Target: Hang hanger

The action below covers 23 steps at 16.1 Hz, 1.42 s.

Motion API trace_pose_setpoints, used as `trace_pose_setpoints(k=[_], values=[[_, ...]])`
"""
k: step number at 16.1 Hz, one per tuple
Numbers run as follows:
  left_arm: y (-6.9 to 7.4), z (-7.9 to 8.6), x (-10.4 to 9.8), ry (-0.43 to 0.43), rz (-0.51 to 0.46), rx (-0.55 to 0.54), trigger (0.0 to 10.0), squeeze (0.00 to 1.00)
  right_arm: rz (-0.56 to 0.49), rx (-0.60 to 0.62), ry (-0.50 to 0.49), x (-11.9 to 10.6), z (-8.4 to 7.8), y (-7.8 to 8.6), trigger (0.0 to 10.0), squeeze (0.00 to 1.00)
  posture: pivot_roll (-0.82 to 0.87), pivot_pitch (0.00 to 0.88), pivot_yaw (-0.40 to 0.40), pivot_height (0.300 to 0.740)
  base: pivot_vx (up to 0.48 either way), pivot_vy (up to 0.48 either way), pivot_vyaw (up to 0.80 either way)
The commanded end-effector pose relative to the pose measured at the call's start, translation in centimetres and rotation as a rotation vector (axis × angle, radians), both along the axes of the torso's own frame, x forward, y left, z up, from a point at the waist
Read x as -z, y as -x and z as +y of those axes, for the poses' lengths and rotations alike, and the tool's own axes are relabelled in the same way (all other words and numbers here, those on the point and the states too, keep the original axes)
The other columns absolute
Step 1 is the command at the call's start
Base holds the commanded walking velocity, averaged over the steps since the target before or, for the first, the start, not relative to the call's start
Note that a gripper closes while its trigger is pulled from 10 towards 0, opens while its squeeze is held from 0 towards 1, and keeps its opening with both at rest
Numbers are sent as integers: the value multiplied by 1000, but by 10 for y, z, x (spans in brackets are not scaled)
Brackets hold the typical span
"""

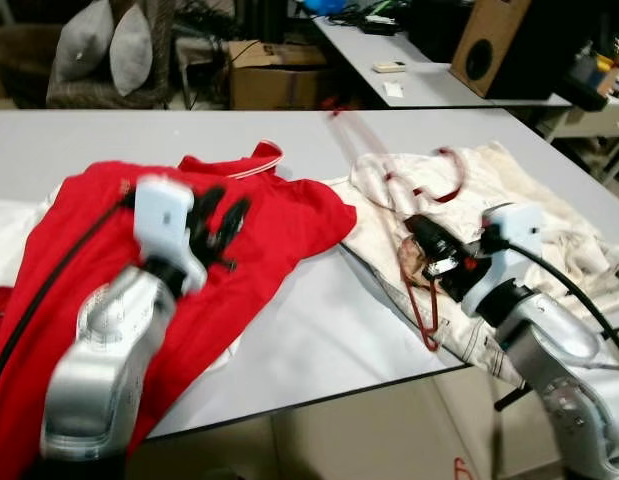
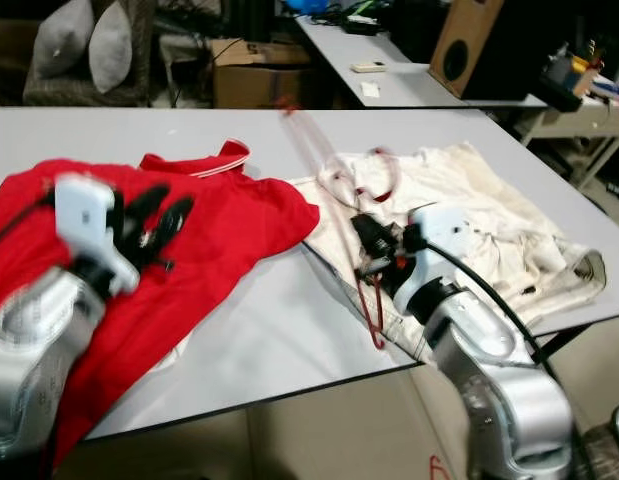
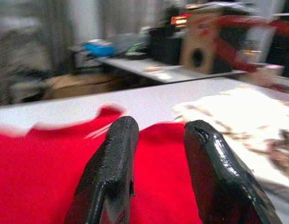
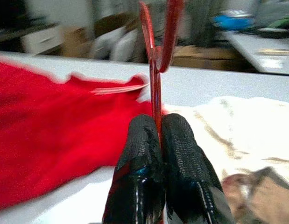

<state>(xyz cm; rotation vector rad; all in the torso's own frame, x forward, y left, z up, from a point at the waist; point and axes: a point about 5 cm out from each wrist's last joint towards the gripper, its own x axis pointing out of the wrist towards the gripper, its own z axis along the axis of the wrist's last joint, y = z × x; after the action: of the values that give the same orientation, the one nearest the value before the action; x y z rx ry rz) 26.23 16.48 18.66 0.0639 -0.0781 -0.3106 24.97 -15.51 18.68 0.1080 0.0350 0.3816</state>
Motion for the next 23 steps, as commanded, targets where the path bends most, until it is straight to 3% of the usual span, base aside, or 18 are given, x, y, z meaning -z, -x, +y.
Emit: trace_pose_setpoints(k=[1, 3, 7, 8, 9, 10, 15, 16, 17, 18, 22, 23], values=[[2, -4, 2, 12, 1, -54, 10000, 0, 24, 64, 39, 4, -5, 2, 10000, 0, 72, 0, -133, 740, 0, 0, 0], [5, -11, 12, 36, 36, -80, 10000, 0, 19, 88, 102, 5, -2, 0, 10000, 0, 67, 0, -130, 740, 0, -401, 0], [3, -25, 16, 53, 41, -66, 10000, 0, 22, 106, 100, 5, -4, 1, 10000, 0, 56, 0, -122, 740, 0, -458, 0], [4, -28, 17, 86, 63, -43, 10000, 82, 33, 120, 85, 6, -5, 3, 10000, 0, 55, 0, -118, 740, 0, -454, 0], [4, -29, 17, 102, 67, -36, 10000, 604, 42, 124, 67, 7, -5, 3, 10000, 0, 55, 0, -116, 740, 0, -454, 0], [3, -30, 16, 133, 71, -26, 10000, 1000, 50, 126, 41, 8, -4, 4, 10000, 0, 54, 0, -110, 740, 0, -431, 0], [-1, -30, 13, 79, 46, -22, 10000, 1000, 76, 119, -7, 12, 1, 6, 10000, 0, 58, 0, -100, 740, 0, -211, 0], [-1, -30, 12, 67, 30, -18, 10000, 933, 78, 111, -17, 11, 2, 6, 10000, 0, 59, 0, -100, 740, 0, 0, 0], [-1, -31, 11, 56, 18, -10, 10000, 541, 87, 95, -21, 12, 4, 7, 10000, 0, 58, 0, -101, 740, 0, 0, 0], [0, -32, 10, 55, 5, 5, 10000, 596, 89, 83, -22, 12, 6, 7, 10000, 0, 58, 0, -101, 740, 0, 0, -563], [-6, -30, 9, 17, -22, -18, 10000, 569, 83, 88, 7, 12, 6, 5, 10000, 0, 53, 0, -100, 740, 224, 0, -555], [-10, -30, 8, 12, -23, -25, 10000, 569, 64, 104, 80, 11, 5, 3, 10000, 0, 51, 0, -98, 740, 352, 0, 0]])
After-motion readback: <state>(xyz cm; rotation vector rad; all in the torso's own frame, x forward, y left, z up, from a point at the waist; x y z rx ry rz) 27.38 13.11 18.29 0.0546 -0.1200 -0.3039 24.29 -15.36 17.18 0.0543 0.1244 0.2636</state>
